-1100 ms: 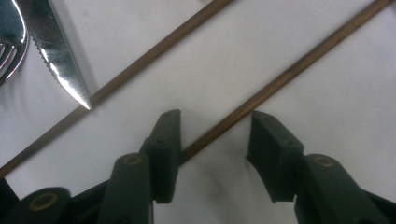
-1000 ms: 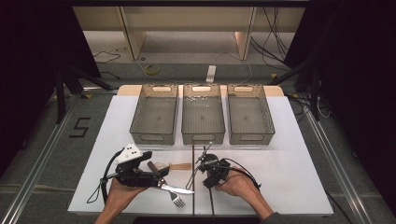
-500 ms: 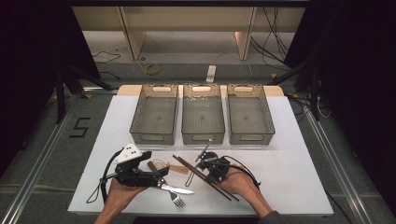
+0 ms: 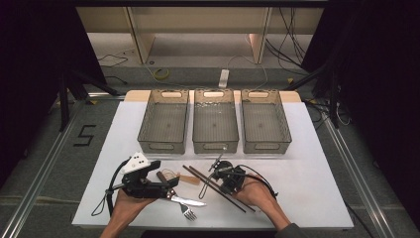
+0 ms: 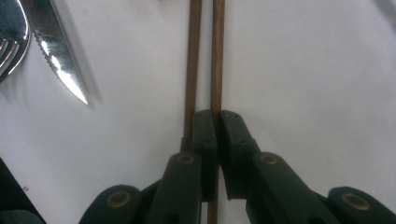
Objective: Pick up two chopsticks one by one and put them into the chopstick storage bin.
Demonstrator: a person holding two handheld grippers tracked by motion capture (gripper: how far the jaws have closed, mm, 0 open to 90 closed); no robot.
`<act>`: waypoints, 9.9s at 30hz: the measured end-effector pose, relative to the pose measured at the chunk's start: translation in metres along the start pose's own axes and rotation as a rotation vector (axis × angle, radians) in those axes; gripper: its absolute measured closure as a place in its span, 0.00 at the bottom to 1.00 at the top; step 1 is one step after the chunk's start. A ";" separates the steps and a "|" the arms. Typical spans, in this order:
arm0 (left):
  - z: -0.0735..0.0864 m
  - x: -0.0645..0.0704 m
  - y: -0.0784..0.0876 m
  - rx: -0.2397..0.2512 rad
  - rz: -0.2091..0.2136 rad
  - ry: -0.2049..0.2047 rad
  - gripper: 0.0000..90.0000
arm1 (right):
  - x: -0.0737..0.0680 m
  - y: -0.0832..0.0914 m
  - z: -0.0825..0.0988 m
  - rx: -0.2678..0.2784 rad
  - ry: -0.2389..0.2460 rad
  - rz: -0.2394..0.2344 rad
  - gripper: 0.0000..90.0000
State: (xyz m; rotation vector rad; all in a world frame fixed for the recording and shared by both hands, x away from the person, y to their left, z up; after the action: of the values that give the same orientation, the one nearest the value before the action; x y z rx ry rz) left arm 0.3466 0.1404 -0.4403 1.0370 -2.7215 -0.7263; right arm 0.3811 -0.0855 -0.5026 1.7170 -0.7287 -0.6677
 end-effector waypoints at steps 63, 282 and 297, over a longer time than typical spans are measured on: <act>-0.051 0.010 -0.055 0.142 0.233 0.387 0.65 | -0.024 0.084 -0.013 0.490 0.026 -0.147 0.95; -0.028 -0.016 -0.011 0.127 -0.011 0.008 0.17 | 0.000 -0.004 0.001 -0.009 0.043 -0.015 0.88; -0.026 -0.016 -0.014 0.112 -0.012 0.006 0.17 | -0.001 -0.005 -0.001 -0.022 0.042 0.002 0.96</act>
State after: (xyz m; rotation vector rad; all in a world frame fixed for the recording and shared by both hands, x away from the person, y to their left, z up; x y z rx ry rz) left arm 0.3741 0.1316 -0.4234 1.0780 -2.7811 -0.5775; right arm 0.3821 -0.0831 -0.5067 1.7048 -0.6915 -0.6340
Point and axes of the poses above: each handheld gripper's, and its own axes: y roughly backward along the jaws, z roughly out of its underside, x roughly to its right, the point moved 5 cm from there along -y, roughly forward along the jaws, and after that the axes turned 15 degrees about -y, right-handed, at the moved point
